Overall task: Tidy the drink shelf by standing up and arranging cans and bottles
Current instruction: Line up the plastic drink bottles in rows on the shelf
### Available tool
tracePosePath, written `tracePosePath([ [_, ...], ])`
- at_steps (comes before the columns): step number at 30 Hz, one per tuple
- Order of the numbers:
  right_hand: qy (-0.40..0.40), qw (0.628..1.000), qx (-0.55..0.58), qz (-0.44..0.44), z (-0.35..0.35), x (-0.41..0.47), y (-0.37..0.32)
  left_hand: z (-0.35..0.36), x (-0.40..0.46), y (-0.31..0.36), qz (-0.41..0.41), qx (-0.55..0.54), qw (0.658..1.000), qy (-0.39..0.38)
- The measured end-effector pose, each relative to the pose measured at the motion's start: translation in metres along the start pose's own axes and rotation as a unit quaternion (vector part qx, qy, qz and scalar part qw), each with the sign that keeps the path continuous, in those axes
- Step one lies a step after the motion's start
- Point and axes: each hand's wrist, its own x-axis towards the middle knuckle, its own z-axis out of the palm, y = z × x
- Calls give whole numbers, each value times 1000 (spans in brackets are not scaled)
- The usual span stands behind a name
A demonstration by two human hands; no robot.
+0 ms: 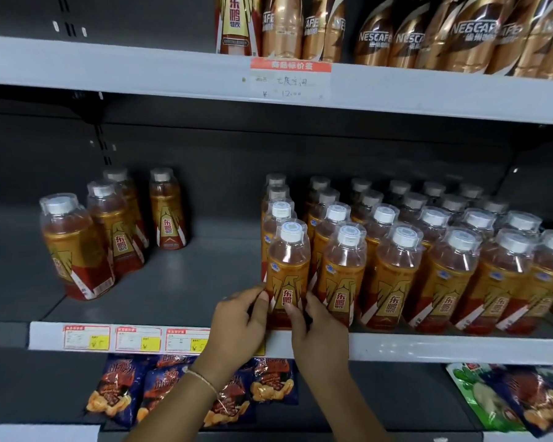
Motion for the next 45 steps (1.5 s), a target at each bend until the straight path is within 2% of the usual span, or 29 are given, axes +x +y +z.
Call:
tracePosePath([
  [4, -3, 1000, -3, -18, -1, 1, 2, 6, 0, -6, -10, -4, 999, 36],
  [13, 28, 999, 15, -22, 6, 1, 7, 7, 1, -11, -9, -6, 1000, 2],
  [24, 8, 999, 34, -25, 4, 1, 11, 2, -4, -3, -9, -19, 1000, -7],
  [26, 46, 996, 72, -16, 5, -6, 10, 0, -3, -4, -26, -19, 999, -1],
  [28, 117, 986, 109, -36, 6, -14, 6, -3, 0, -5, -56, -28, 998, 24],
  [32, 190, 962, 120, -155, 6, -21, -13, -14, 11, -6, -76, -49, 992, 90],
  [34, 184, 953, 134, -202, 6, -20, -27, -23, 18, -4, -71, -77, 989, 107],
  [38, 151, 949, 157, -228, 17, -12, -59, -49, 39, -1, -54, -118, 984, 120],
  [45, 122, 961, 148, -199, 64, 18, -102, -108, 68, -34, -66, -118, 984, 119],
])
